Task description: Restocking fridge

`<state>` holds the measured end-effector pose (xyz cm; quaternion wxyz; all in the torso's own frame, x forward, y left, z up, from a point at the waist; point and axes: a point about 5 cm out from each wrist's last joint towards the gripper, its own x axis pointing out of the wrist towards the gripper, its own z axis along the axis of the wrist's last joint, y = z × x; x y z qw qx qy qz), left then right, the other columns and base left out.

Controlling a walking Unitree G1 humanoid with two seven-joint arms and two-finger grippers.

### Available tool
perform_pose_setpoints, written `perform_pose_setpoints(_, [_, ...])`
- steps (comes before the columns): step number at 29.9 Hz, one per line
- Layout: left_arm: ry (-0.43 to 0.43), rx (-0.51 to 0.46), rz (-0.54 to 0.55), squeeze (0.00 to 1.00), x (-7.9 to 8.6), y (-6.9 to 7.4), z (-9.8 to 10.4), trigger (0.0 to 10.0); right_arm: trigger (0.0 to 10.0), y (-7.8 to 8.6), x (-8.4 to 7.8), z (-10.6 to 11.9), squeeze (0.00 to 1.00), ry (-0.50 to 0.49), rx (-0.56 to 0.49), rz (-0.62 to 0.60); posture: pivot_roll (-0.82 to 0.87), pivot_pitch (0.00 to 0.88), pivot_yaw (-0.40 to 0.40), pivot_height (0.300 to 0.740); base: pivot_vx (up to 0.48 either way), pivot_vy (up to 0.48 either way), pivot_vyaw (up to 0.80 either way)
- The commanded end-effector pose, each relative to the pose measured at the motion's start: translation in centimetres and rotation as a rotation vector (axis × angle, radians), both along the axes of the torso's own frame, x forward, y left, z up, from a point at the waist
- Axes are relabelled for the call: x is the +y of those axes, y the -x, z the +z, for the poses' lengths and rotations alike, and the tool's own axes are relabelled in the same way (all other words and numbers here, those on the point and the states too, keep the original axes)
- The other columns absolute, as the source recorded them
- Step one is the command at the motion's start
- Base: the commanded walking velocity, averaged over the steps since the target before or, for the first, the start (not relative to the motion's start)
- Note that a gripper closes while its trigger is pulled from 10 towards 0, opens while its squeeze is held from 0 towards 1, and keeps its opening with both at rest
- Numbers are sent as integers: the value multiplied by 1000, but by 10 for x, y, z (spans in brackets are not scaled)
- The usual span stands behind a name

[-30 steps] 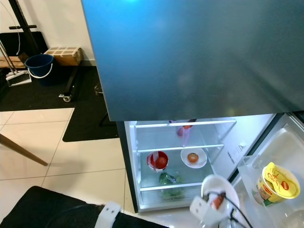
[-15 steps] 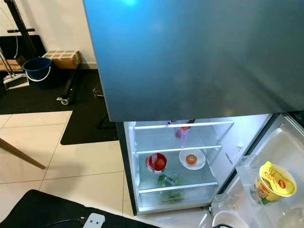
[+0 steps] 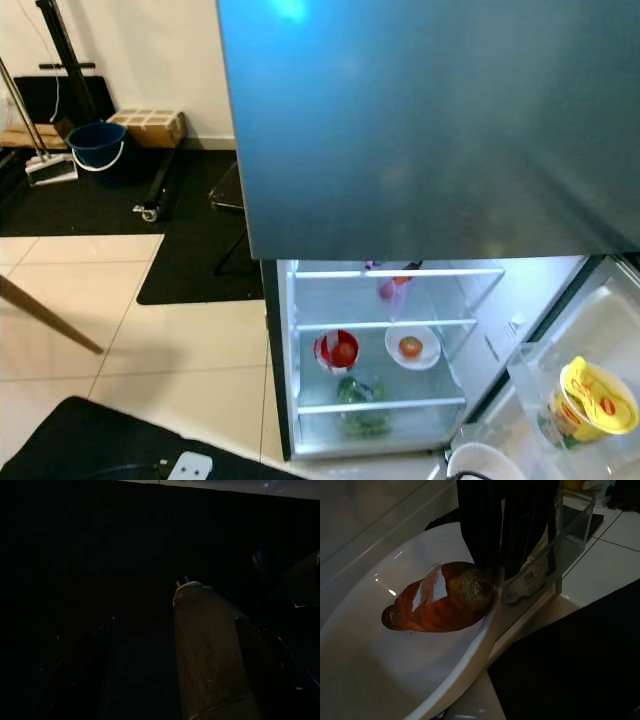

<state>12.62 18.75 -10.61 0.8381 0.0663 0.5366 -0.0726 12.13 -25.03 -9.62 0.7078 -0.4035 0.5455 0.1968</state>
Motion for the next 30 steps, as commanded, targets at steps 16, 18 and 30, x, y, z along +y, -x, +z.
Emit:
perform_pose_setpoints(16, [14,-11,-4,0,2,-6,2,10000,10000,-1,4,-1,0,10,-3,15,61,0,-49,740,171,0,0])
perform_pose_setpoints(18, [11,-12,-26,0,0,-6,2,10000,10000,0,3,-1,0,13,0,13,55,0,-46,740,0,-472,0])
perform_pose_setpoints(30, [60,-5,-11,0,-6,-4,1,10000,10000,5,-1,-2,0,21,13,5,53,0,-45,740,0,-118,0])
